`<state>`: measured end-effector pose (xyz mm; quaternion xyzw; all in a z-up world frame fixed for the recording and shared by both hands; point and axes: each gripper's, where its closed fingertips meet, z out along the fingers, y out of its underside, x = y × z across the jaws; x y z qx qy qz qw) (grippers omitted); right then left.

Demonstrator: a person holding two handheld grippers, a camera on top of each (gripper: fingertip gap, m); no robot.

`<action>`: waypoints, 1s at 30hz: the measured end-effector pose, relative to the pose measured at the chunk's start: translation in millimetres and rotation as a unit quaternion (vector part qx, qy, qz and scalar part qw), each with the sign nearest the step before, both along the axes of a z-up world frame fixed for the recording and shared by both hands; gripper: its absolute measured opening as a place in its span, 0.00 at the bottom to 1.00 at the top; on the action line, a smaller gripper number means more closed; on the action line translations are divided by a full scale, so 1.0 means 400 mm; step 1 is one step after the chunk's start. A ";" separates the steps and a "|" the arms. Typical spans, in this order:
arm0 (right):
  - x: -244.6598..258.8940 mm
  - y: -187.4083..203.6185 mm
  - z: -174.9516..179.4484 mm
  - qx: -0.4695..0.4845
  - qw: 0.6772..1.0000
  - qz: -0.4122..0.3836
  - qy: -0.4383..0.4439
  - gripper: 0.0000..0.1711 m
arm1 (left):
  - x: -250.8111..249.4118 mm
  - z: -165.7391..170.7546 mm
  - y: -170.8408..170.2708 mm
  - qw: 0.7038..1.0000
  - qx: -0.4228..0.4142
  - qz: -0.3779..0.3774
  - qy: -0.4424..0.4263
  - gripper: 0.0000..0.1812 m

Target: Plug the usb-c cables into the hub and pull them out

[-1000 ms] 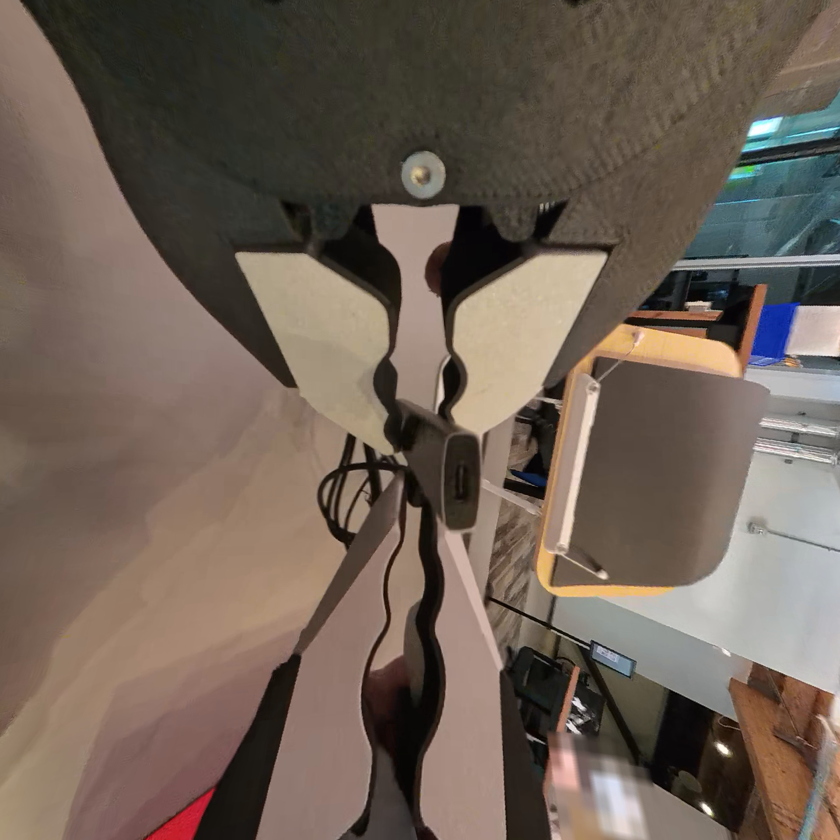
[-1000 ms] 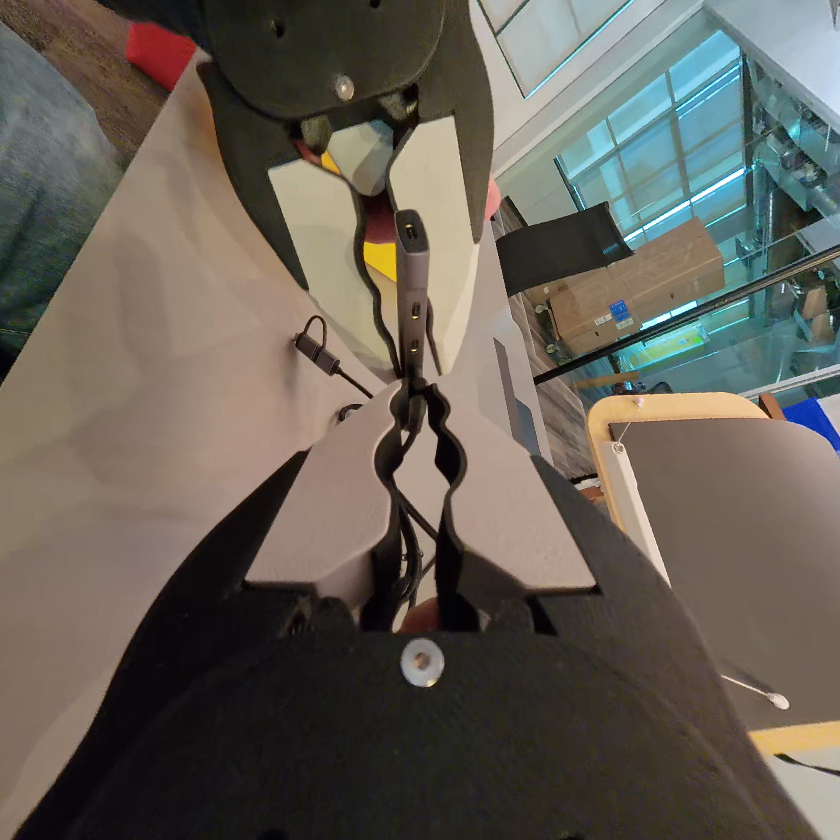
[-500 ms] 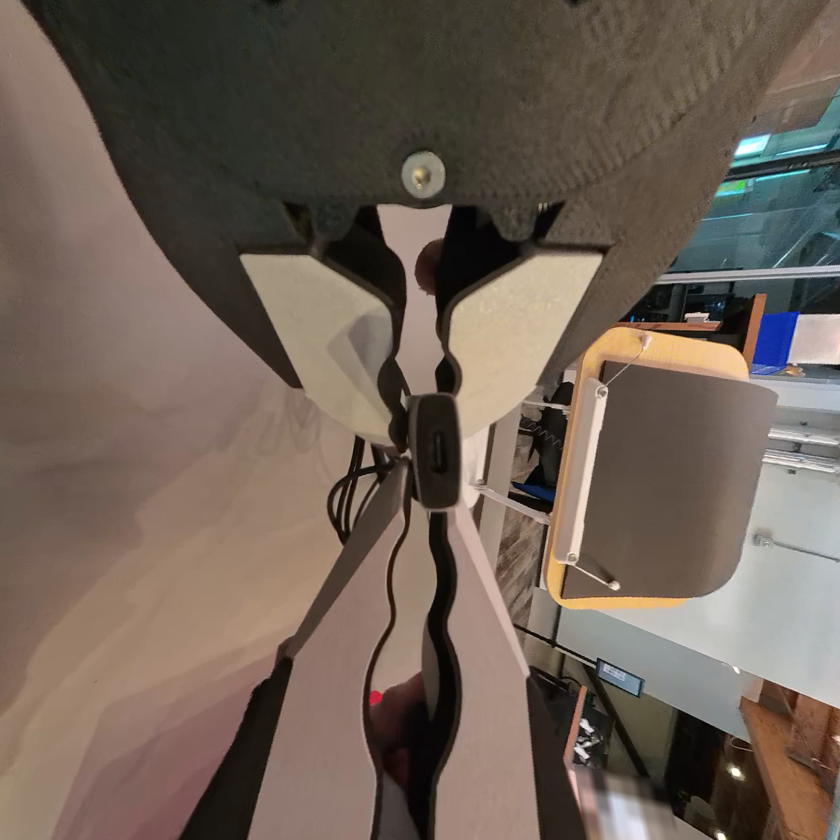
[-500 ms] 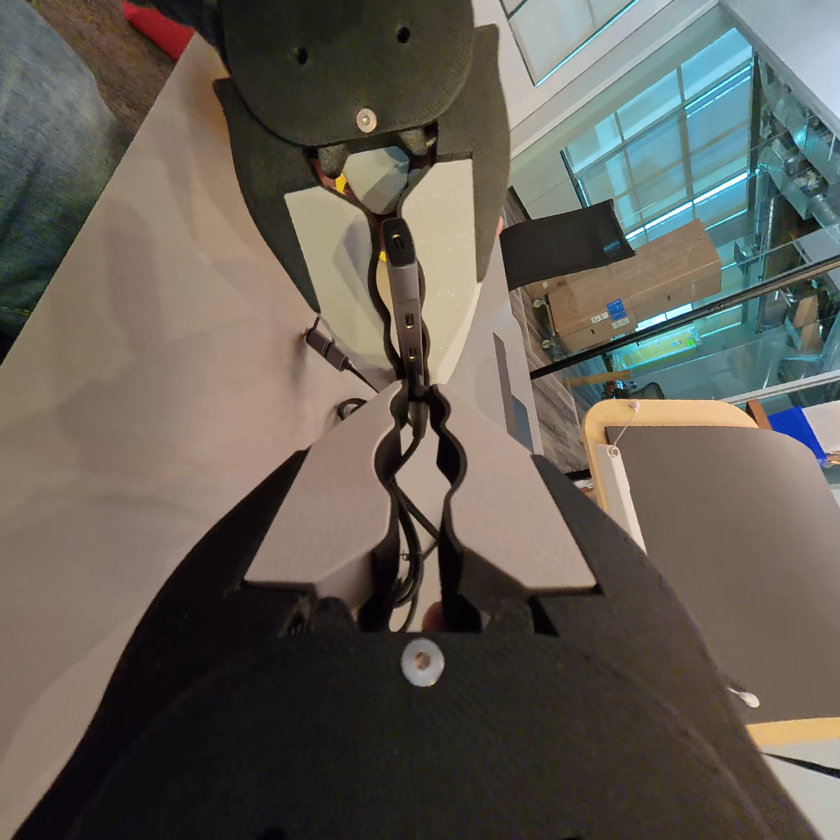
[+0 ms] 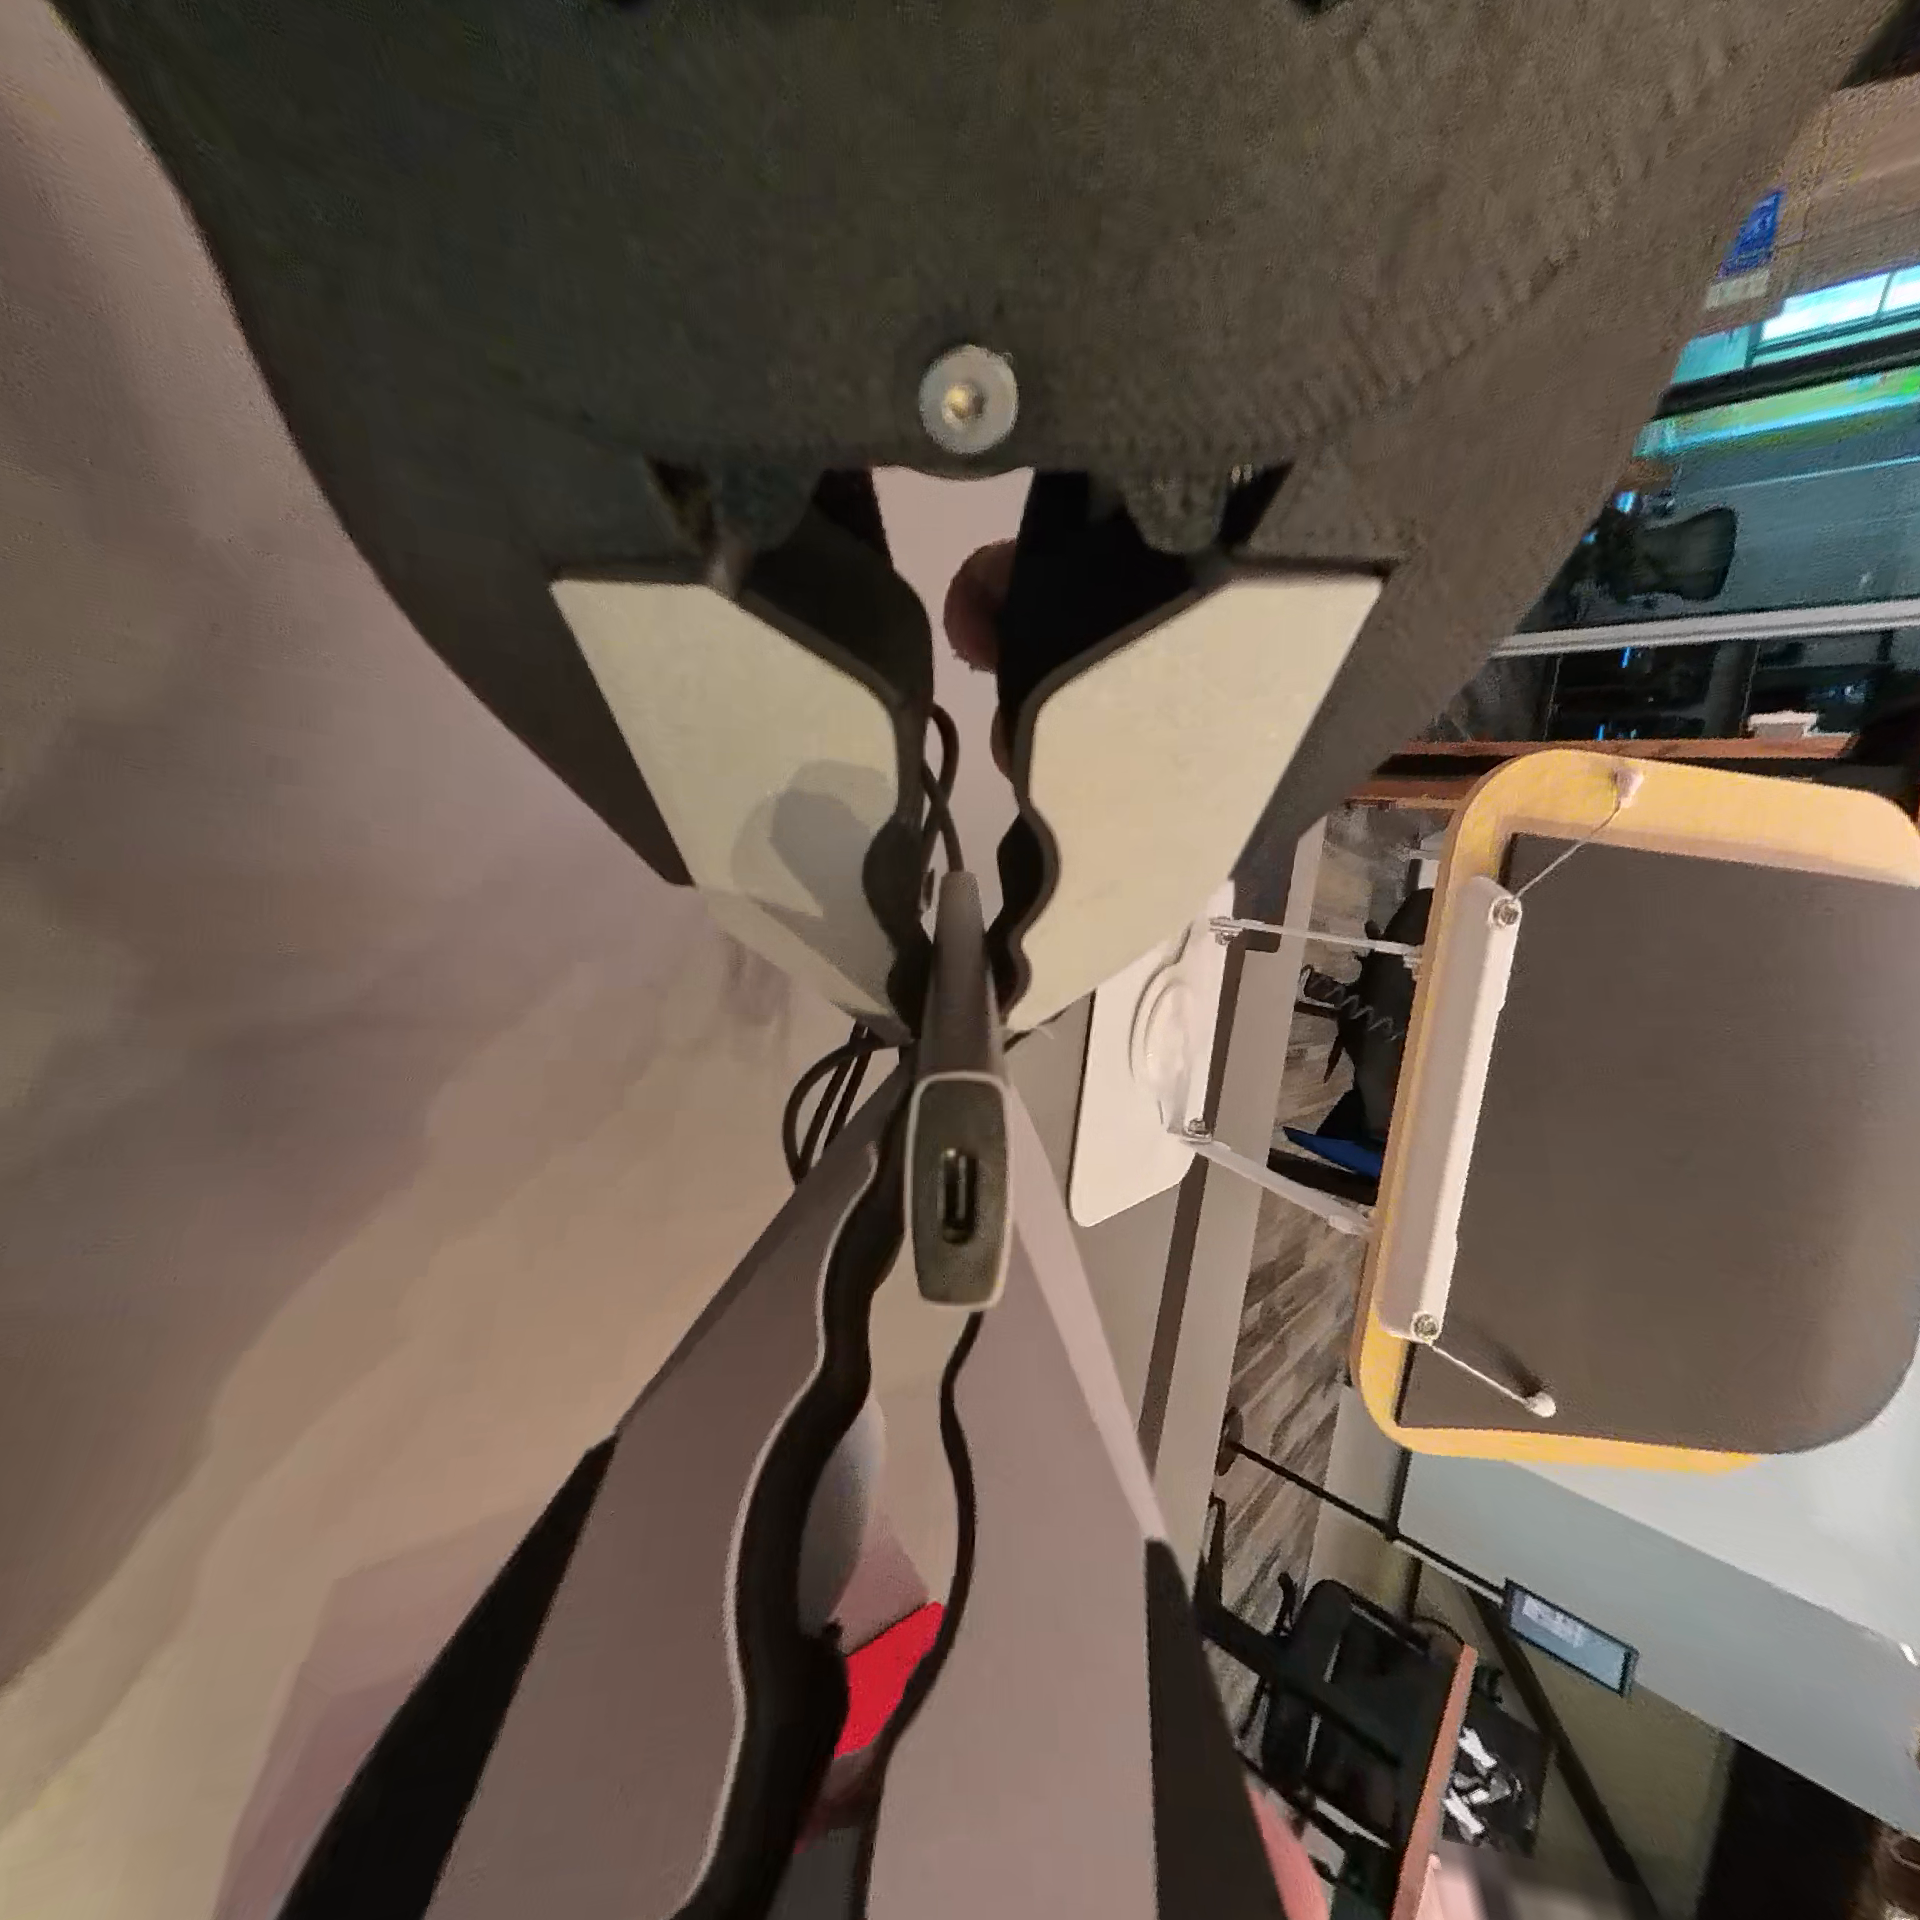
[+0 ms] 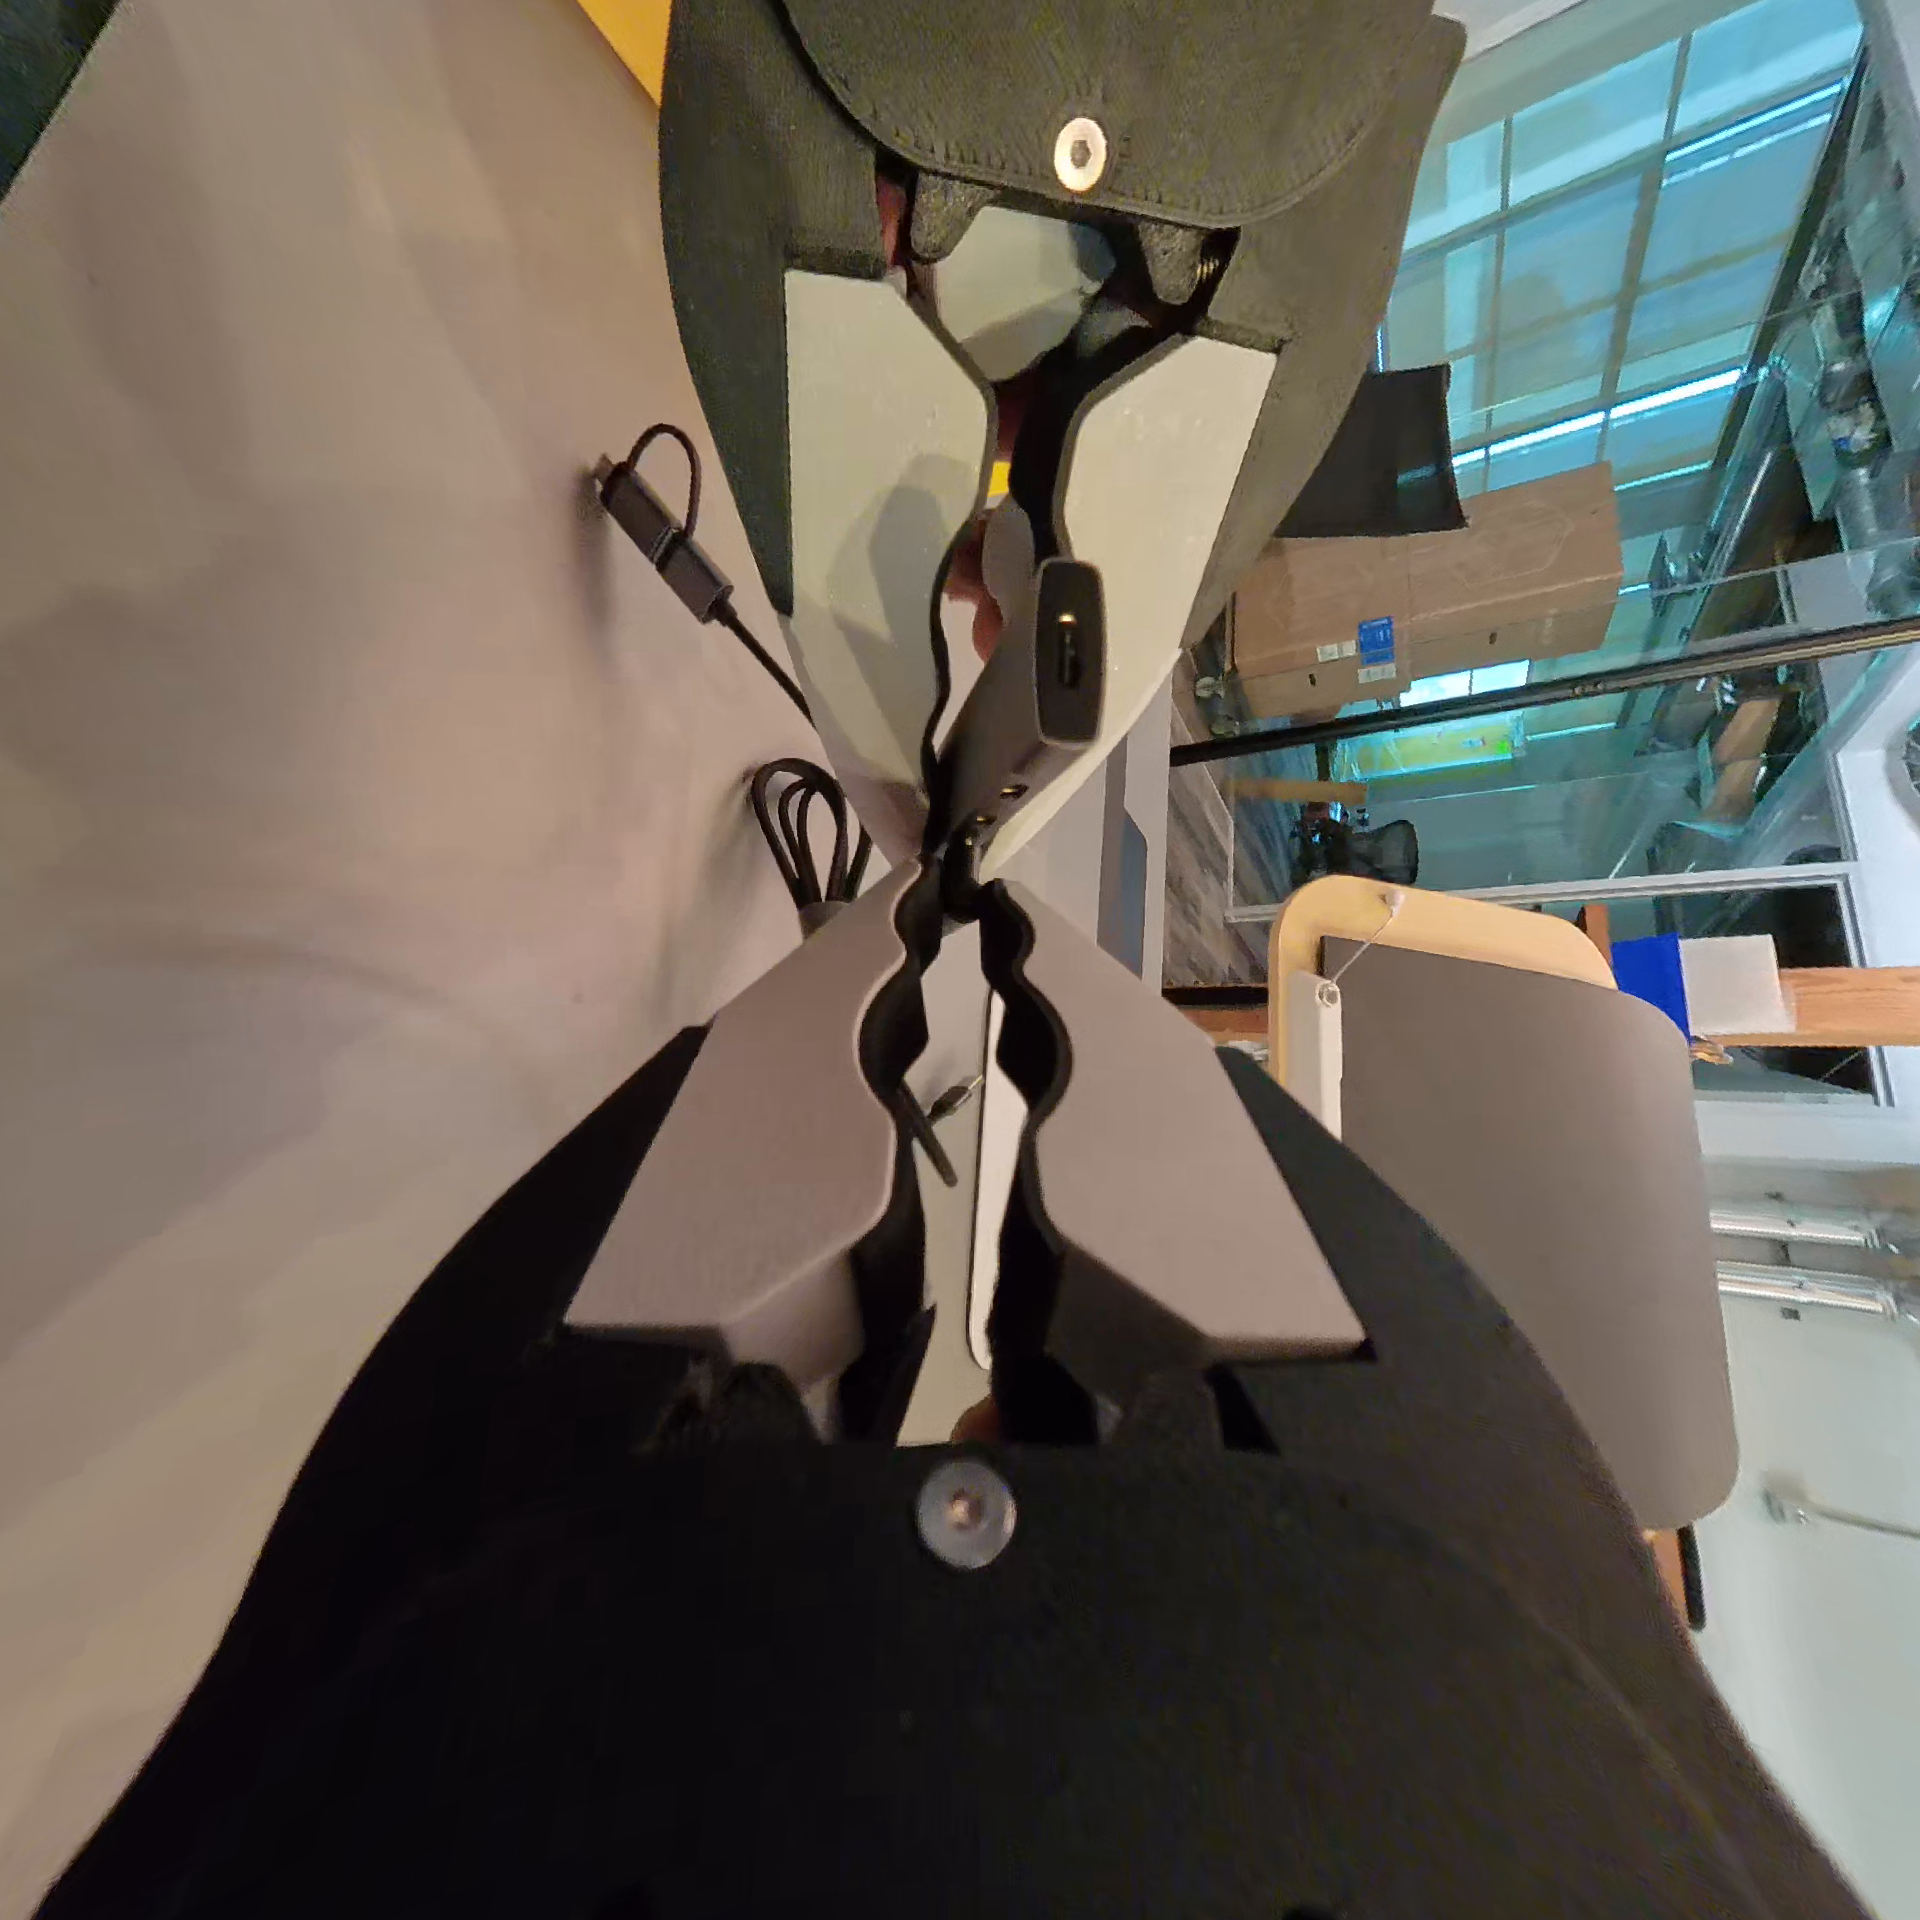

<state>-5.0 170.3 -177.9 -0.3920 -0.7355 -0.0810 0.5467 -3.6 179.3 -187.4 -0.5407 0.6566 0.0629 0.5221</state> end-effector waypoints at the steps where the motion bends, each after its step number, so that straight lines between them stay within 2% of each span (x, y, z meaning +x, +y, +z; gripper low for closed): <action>1: 0.000 0.001 -0.001 0.000 1.000 -0.004 0.002 0.03 | -0.001 -0.002 0.000 1.000 -0.002 0.002 -0.001 0.05; 11: 0.006 -0.041 0.023 -0.106 0.990 0.038 0.083 0.02 | 0.013 0.021 -0.044 0.996 -0.048 -0.041 -0.055 0.05; 16: -0.003 -0.062 0.046 -0.176 0.971 0.072 0.143 0.02 | 0.011 0.040 -0.068 0.991 -0.075 -0.072 -0.085 0.05; 18: -0.011 -0.066 0.055 -0.159 0.973 0.073 0.150 0.03 | 0.007 0.047 -0.070 0.990 -0.077 -0.075 -0.089 0.05; 30: -0.009 -0.063 0.013 -0.078 0.997 0.028 0.005 0.03 | 0.000 0.021 -0.078 0.998 -0.035 -0.059 -0.017 0.05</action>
